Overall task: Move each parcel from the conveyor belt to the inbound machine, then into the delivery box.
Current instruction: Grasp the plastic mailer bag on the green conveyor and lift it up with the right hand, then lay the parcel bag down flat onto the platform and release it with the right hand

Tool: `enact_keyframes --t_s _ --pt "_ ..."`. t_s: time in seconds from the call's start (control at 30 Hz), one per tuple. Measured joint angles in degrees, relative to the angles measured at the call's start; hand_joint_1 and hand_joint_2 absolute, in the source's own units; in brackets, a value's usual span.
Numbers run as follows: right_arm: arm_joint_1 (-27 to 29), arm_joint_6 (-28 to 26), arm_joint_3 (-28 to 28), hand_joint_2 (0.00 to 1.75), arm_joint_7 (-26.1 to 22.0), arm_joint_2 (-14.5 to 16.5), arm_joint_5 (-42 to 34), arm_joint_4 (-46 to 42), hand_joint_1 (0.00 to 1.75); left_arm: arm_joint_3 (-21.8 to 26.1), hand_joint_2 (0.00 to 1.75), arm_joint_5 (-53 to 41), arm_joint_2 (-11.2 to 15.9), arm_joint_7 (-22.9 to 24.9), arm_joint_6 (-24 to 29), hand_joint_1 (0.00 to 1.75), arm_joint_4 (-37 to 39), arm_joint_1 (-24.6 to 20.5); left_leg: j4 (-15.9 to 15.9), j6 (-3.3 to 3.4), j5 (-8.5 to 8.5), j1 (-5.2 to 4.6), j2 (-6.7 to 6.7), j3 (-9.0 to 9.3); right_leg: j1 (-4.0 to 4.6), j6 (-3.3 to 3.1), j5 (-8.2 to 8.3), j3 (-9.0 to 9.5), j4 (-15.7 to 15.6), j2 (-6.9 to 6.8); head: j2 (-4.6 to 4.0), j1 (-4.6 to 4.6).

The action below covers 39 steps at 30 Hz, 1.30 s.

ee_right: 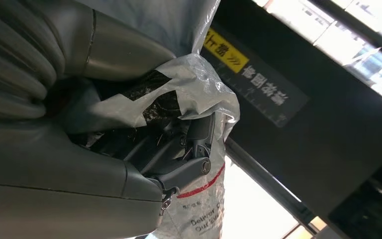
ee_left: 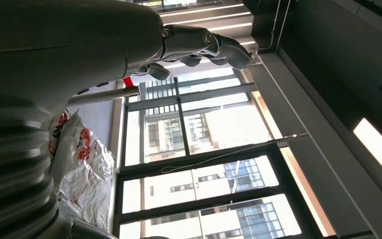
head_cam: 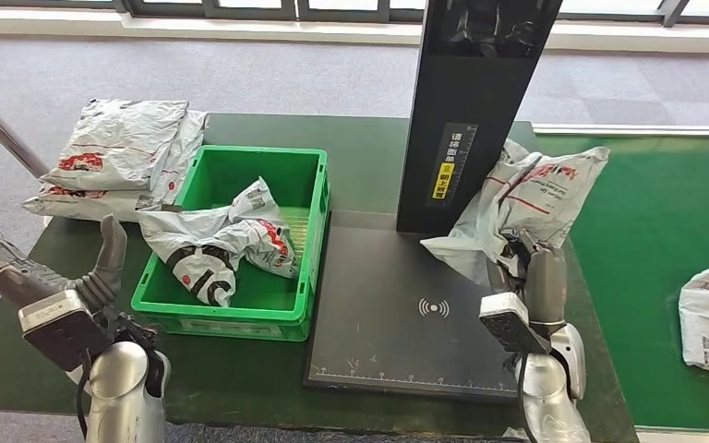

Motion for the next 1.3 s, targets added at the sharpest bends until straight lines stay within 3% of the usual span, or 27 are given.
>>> enact_keyframes --t_s 0.13,0.2,0.37,0.43,0.5,0.93,1.3 --pt "0.16 1.56 2.61 1.75 0.00 -0.73 -0.27 -0.51 1.75 -4.42 1.75 7.01 0.77 0.01 -2.32 0.00 -0.19 1.80 0.01 0.01 0.00 -0.01 -0.01 0.02 -0.01 0.00 0.00 0.01 -0.01 -0.02 -0.01 -0.01" --pt "0.19 2.40 3.55 1.75 0.01 -1.18 0.15 -0.35 1.75 -8.24 1.75 11.44 1.34 0.01 -7.42 0.00 0.21 2.81 0.01 0.01 0.00 -0.01 -0.01 0.01 -0.01 0.00 0.01 0.01 -0.01 -0.02 -0.01 0.00" --pt "0.03 5.82 6.94 1.75 0.02 -2.68 -0.03 0.84 1.75 -11.78 1.75 19.96 1.40 0.01 -37.69 0.00 0.76 3.25 0.01 0.00 0.00 -0.01 0.00 0.02 0.00 0.00 0.02 0.01 0.00 0.00 -0.01 -0.01" --pt "-0.11 7.18 8.71 1.75 0.01 -3.42 -0.48 1.38 1.75 -11.83 1.75 20.76 1.27 0.01 -44.74 0.00 1.07 3.23 0.01 0.00 0.00 0.00 0.00 0.03 0.00 0.00 0.02 0.00 0.00 0.01 -0.01 -0.01" --pt "-0.38 8.09 10.52 1.75 0.00 -4.14 -1.05 1.86 1.75 -11.83 1.75 20.86 1.20 0.02 -48.34 0.00 1.34 3.20 0.01 0.00 0.00 0.00 0.00 0.03 0.01 0.00 0.02 0.00 0.00 0.01 -0.01 -0.01" --pt "-4.28 10.53 20.13 1.75 0.00 -8.16 -5.02 5.82 1.75 -11.83 1.75 19.55 1.21 0.03 -51.23 0.00 2.11 3.09 0.01 0.00 0.00 0.00 0.00 0.03 0.00 0.00 0.02 0.01 0.00 0.01 -0.01 0.00" --pt "-6.04 11.14 23.97 1.75 -0.01 -9.48 -6.07 8.32 1.75 -11.83 1.75 19.39 1.21 0.05 -50.63 0.00 3.45 2.39 0.01 0.00 0.00 0.00 0.00 0.03 0.00 0.00 0.01 0.00 0.01 0.01 -0.01 0.00"
